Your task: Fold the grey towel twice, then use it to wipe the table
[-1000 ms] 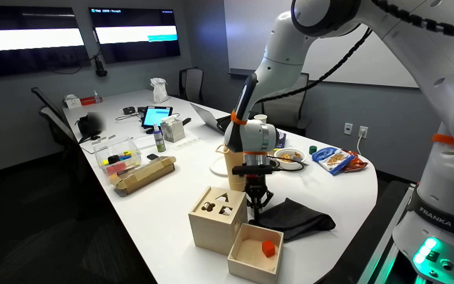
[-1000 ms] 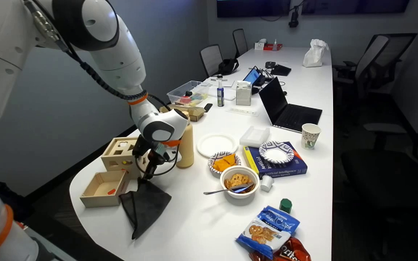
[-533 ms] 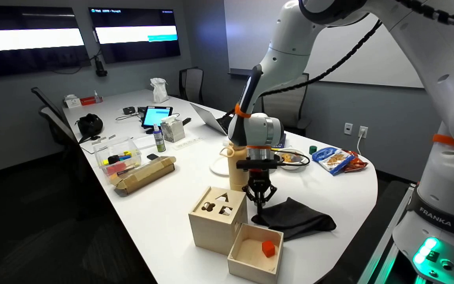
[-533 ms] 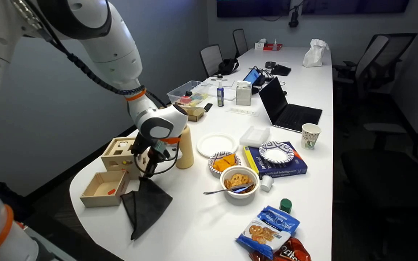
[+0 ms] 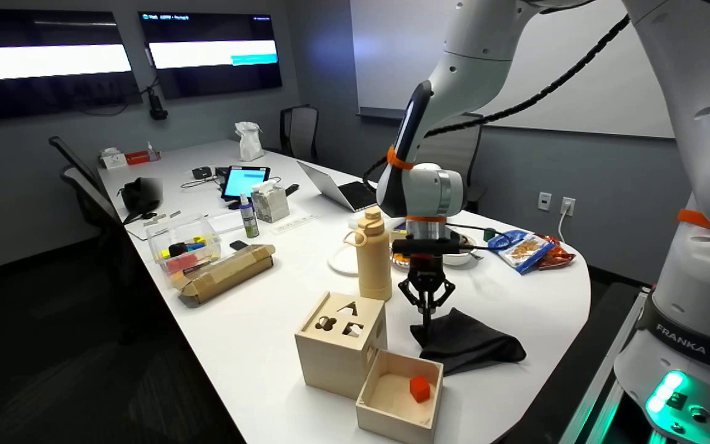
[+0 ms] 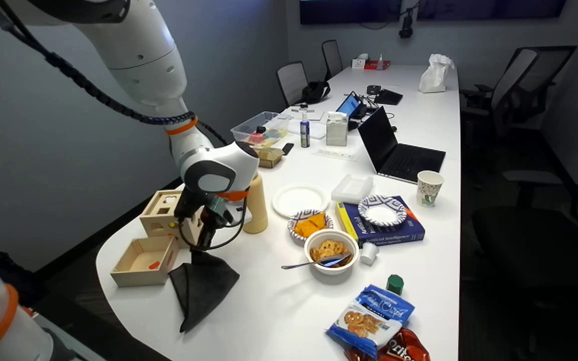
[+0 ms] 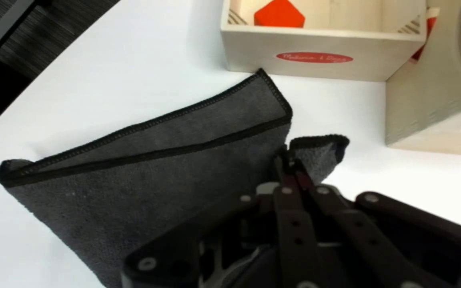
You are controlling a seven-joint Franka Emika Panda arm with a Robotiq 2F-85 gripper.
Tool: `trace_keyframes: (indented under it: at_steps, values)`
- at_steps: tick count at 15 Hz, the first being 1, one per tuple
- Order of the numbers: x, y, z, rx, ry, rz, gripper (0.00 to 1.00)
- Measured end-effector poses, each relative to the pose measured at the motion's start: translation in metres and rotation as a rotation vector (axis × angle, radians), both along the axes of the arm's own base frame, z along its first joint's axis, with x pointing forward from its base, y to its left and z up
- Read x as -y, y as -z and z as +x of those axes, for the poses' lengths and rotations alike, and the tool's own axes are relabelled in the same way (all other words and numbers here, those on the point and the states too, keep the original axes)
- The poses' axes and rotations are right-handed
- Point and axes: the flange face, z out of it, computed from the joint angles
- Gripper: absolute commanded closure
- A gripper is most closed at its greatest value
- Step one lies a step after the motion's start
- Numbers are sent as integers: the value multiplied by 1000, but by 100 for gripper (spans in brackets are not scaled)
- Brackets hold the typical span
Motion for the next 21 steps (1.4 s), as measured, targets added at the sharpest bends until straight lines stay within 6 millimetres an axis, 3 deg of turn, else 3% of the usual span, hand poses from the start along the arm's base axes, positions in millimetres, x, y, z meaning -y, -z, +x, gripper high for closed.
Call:
trace_keyframes:
  at_steps: [11,21]
  values:
    - [41,-25,-76,33,85,-111,99]
    - [84,-17,-108,25,244,-162,99]
